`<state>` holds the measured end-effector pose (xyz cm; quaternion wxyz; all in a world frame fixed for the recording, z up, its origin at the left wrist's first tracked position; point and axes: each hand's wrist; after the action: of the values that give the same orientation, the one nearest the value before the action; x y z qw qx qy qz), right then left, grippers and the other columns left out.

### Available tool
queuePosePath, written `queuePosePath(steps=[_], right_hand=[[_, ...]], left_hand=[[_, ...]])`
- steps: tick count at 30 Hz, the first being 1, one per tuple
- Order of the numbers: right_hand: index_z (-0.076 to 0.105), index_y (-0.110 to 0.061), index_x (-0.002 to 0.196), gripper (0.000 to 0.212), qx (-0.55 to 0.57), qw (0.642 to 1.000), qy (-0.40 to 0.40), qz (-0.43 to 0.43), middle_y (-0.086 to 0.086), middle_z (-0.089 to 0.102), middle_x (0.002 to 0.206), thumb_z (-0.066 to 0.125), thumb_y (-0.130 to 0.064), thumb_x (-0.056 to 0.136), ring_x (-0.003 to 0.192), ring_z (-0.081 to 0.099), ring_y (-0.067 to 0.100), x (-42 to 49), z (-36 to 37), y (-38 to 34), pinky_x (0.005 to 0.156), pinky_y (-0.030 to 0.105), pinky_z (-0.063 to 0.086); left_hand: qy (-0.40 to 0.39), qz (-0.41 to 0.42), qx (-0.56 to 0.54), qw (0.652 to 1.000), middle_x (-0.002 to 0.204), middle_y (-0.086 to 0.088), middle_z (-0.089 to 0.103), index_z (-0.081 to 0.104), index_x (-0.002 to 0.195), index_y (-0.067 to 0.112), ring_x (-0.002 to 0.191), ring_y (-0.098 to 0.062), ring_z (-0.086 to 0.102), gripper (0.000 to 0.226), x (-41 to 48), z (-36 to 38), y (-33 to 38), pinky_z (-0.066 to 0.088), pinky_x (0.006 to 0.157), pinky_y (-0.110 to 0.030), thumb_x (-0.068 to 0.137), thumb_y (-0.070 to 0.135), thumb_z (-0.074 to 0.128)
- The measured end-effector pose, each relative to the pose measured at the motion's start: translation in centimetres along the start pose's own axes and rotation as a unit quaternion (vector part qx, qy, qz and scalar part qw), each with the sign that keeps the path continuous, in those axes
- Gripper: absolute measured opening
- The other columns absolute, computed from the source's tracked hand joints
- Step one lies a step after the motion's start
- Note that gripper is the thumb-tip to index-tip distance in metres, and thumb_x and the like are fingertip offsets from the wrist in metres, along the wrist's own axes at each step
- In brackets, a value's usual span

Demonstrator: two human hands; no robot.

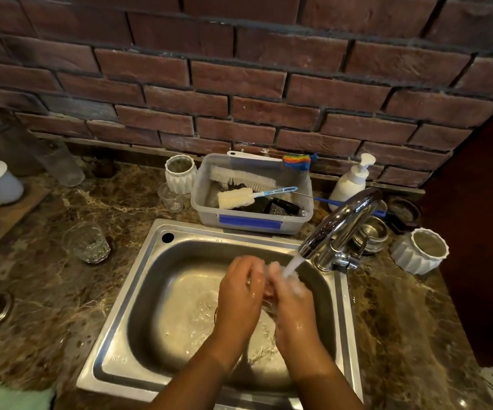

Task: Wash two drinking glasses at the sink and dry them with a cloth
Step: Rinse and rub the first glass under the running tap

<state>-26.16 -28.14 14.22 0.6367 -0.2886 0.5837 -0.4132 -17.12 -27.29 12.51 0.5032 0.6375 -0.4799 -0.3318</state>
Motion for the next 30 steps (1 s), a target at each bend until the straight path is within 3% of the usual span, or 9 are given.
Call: queuePosePath(steps=[4,7,9,11,13,16,21,26,30], right_hand=[[0.076,-0.010,0.091,0.020,0.010,0.999,0.011,0.032,0.014,0.077,0.088,0.069,-0.029,0.092,0.091,0.074,0.032,0.4,-0.4,-0.2,0.085,0.047,0.059],[0.073,-0.015,0.080,0.024,-0.157,0.978,0.022,-0.136,0.008,0.074,0.072,0.067,-0.034,0.092,0.072,0.074,0.022,0.0,-0.5,0.1,0.066,0.039,0.062],[0.074,-0.021,0.079,0.027,-0.257,0.940,-0.006,-0.226,0.000,0.073,0.072,0.064,-0.043,0.090,0.071,0.072,0.014,-0.1,-0.8,1.0,0.068,0.039,0.061],[0.076,-0.025,0.081,0.032,-0.315,0.917,-0.018,-0.243,-0.006,0.074,0.075,0.060,-0.052,0.087,0.077,0.071,0.010,-0.1,-1.0,1.2,0.073,0.035,0.058],[0.076,-0.020,0.079,0.026,-0.276,0.937,-0.027,-0.212,-0.002,0.074,0.072,0.065,-0.040,0.090,0.073,0.072,0.013,-0.3,-0.8,0.9,0.070,0.033,0.059],[0.076,-0.014,0.088,0.015,-0.107,0.991,-0.006,-0.078,0.006,0.078,0.080,0.069,-0.027,0.092,0.077,0.076,0.016,-0.2,-0.2,0.2,0.071,0.034,0.060],[0.074,-0.002,0.097,0.015,0.104,0.992,-0.016,0.075,0.021,0.073,0.097,0.067,-0.015,0.091,0.090,0.071,0.033,1.0,-0.9,0.1,0.083,0.045,0.055],[0.071,-0.018,0.074,0.028,-0.221,0.967,0.025,-0.123,0.003,0.072,0.069,0.062,-0.036,0.094,0.067,0.070,0.013,0.9,-0.9,0.7,0.067,0.034,0.059],[0.079,-0.028,0.086,0.042,-0.501,0.784,0.005,-0.367,-0.009,0.079,0.083,0.045,-0.053,0.091,0.090,0.070,0.006,0.3,-1.2,1.7,0.100,0.034,0.045]], left_hand=[[-0.040,0.033,0.048,0.997,0.098,0.008,0.065,0.064,0.097,0.028,0.090,-0.006,0.064,0.022,0.3,-0.1,-0.5,0.055,0.073,-0.019,0.101,0.039,0.046],[-0.024,-0.210,-0.089,0.973,0.089,-0.006,0.070,0.068,0.088,0.018,0.079,-0.018,0.067,0.022,0.8,0.2,1.4,0.056,0.060,-0.033,0.102,0.022,0.051],[-0.065,-0.404,-0.197,0.891,0.093,-0.013,0.071,0.068,0.095,0.012,0.081,-0.023,0.067,0.021,1.4,-0.2,2.2,0.051,0.059,-0.032,0.100,0.027,0.055],[-0.079,-0.468,-0.284,0.833,0.098,-0.016,0.074,0.068,0.102,0.009,0.086,-0.026,0.070,0.027,1.6,-0.7,2.2,0.054,0.062,-0.033,0.100,0.031,0.053],[-0.046,-0.415,-0.245,0.875,0.092,-0.017,0.074,0.067,0.093,0.010,0.081,-0.026,0.070,0.025,1.3,-0.3,1.6,0.055,0.061,-0.034,0.101,0.026,0.049],[-0.007,-0.162,-0.091,0.983,0.089,-0.007,0.070,0.066,0.089,0.019,0.082,-0.020,0.069,0.023,0.1,0.3,0.8,0.059,0.067,-0.032,0.104,0.028,0.050],[-0.066,0.090,0.100,0.989,0.104,0.011,0.063,0.067,0.106,0.025,0.096,-0.003,0.062,0.026,0.1,-0.4,-1.2,0.048,0.077,-0.009,0.099,0.040,0.046],[-0.067,-0.245,-0.104,0.961,0.095,-0.010,0.072,0.065,0.093,0.017,0.084,-0.025,0.069,0.021,1.0,0.6,0.5,0.057,0.063,-0.036,0.104,0.027,0.049],[-0.065,-0.498,-0.293,0.813,0.105,-0.018,0.076,0.071,0.107,0.010,0.095,-0.030,0.071,0.034,1.2,-0.2,0.8,0.057,0.075,-0.038,0.097,0.040,0.060]])
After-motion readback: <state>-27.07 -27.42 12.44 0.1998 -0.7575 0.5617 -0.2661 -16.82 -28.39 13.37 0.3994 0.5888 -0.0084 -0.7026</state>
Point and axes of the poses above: each hand's wrist, its own x-axis towards the middle knuckle, its own z-axis out of the palm, y = z × x
